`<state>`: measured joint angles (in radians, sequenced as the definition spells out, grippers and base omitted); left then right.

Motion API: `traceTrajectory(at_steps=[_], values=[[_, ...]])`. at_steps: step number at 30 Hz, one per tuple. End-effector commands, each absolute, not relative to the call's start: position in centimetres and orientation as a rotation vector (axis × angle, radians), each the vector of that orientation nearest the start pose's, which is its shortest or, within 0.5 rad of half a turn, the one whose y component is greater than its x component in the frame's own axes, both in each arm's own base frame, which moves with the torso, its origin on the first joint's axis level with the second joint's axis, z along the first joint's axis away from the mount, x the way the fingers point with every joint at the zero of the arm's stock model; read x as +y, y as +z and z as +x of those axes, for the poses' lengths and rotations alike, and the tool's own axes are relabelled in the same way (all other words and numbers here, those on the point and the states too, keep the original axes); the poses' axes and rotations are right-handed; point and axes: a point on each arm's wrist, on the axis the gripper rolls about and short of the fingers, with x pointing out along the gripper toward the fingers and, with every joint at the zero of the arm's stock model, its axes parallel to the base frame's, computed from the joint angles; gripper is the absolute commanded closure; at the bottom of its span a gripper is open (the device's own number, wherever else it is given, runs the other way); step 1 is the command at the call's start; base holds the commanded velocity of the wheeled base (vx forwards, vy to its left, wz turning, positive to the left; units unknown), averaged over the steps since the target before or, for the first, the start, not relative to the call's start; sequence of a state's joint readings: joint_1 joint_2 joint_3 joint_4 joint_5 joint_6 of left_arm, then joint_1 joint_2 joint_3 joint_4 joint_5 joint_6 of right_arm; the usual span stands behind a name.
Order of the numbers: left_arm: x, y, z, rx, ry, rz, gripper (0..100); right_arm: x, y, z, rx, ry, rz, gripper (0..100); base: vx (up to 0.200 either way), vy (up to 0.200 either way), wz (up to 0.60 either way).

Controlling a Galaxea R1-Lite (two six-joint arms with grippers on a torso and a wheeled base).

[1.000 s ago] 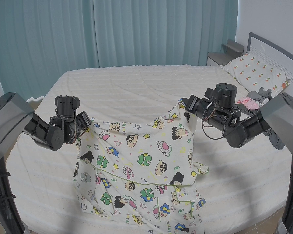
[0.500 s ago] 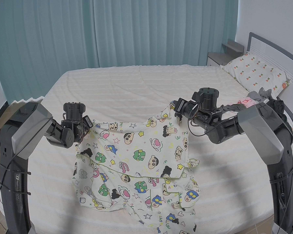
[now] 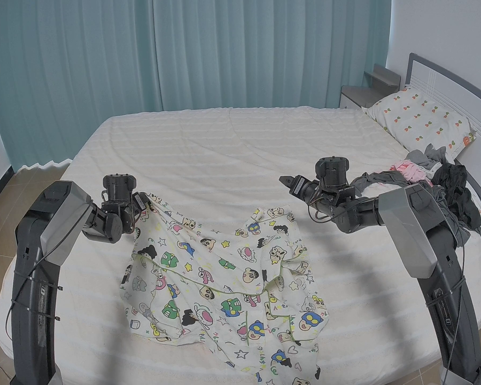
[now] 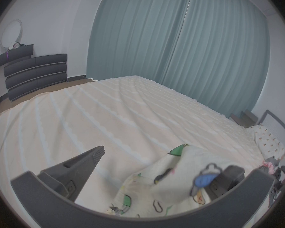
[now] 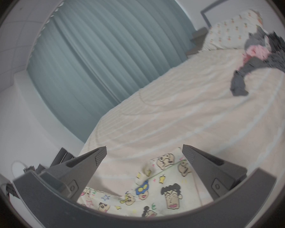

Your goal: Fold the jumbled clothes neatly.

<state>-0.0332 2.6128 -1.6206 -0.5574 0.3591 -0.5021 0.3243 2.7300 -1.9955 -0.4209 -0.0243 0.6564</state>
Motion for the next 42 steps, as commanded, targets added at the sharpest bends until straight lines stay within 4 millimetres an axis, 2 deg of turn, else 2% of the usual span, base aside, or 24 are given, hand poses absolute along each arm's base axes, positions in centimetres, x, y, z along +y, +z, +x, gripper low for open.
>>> traceTrajectory(at_steps=[1,4,6,7,8,9,10,12,16,17,19,20,24,25,26,30,35,39,42], values=[[0.3,0.1,51.1,0.332,0.449,-0.406,0,15.9,3.2,52.9,0.38,0.137,0.612,0,0.0,0.0,0.0],[1.1,1.7,50.8,0.311,0.459,-0.416,0,14.5,6.4,52.5,0.35,0.117,0.621,0,0.0,0.0,0.0],[1.6,2.7,50.6,0.298,0.463,-0.426,0,13.5,6.8,51.1,0.396,0.096,0.618,0,0.0,0.0,0.0],[1.6,2.7,50.6,0.298,0.463,-0.426,0,13.5,6.8,51.1,0.396,0.096,0.618,0,0.0,0.0,0.0],[2.2,3.9,50.3,0.283,0.468,-0.431,0,12.5,6.7,49.6,0.447,0.075,0.607,0,0.0,0.0,0.0],[2.2,3.9,50.3,0.283,0.468,-0.431,0,12.5,6.7,49.6,0.447,0.075,0.607,0,0.0,0.0,0.0],[2.9,4.7,49.7,0.298,0.466,-0.442,0,11.7,6.7,47.6,0.492,0.067,0.609,0,0.0,0.0,0.0],[3.2,5.5,48.6,0.324,0.448,-0.479,0,11.0,6.3,45.1,0.554,0.079,0.6,0,0.0,0.0,0.0],[2.7,7.6,44.5,0.406,0.323,-0.622,0,10.1,5.2,39.6,0.667,0.145,0.596,0,0.0,0.0,0.0],[2.6,7.7,44.3,0.41,0.318,-0.629,0,10.0,5.1,39.5,0.672,0.149,0.595,0,0.0,0.0,0.0],[2.1,8.7,40.1,0.492,0.233,-0.71,0,9.9,3.3,36.0,0.752,0.202,0.58,0,0.0,0.0,0.0],[1.9,8.8,38.3,0.522,0.202,-0.743,0,9.8,2.3,35.1,0.775,0.213,0.564,0,0.0,0.0,0.0],[1.8,9.1,32.8,0.575,0.122,-0.872,0,9.5,-0.7,33.5,0.819,0.216,0.547,0,0.0,0.0,0.0],[1.8,9.1,32.2,0.579,0.116,-0.885,0,9.4,-1.0,33.4,0.822,0.213,0.546,0,0.0,0.0,0.0],[1.9,9.1,30.4,0.586,0.095,-0.922,0,9.2,-1.8,32.9,0.826,0.215,0.536,0,0.0,0.0,0.0],[1.5,8.5,26.8,0.609,0.088,-0.973,0,8.7,-3.4,31.1,0.88,0.25,0.453,0,0.0,0.0,0.0],[1.1,7.7,24.8,0.632,0.106,-1.022,0,8.7,-4.8,30.3,0.93,0.288,0.364,0,0.0,0.0,0.0],[1.0,7.1,24.3,0.652,0.128,-1.075,0,8.9,-5.0,30.4,0.933,0.303,0.334,0,0.0,0.0,0.0],[1.0,6.7,24.4,0.653,0.129,-1.075,0,10.0,-5.2,30.9,0.949,0.333,0.306,0,0.0,0.0,0.0]])
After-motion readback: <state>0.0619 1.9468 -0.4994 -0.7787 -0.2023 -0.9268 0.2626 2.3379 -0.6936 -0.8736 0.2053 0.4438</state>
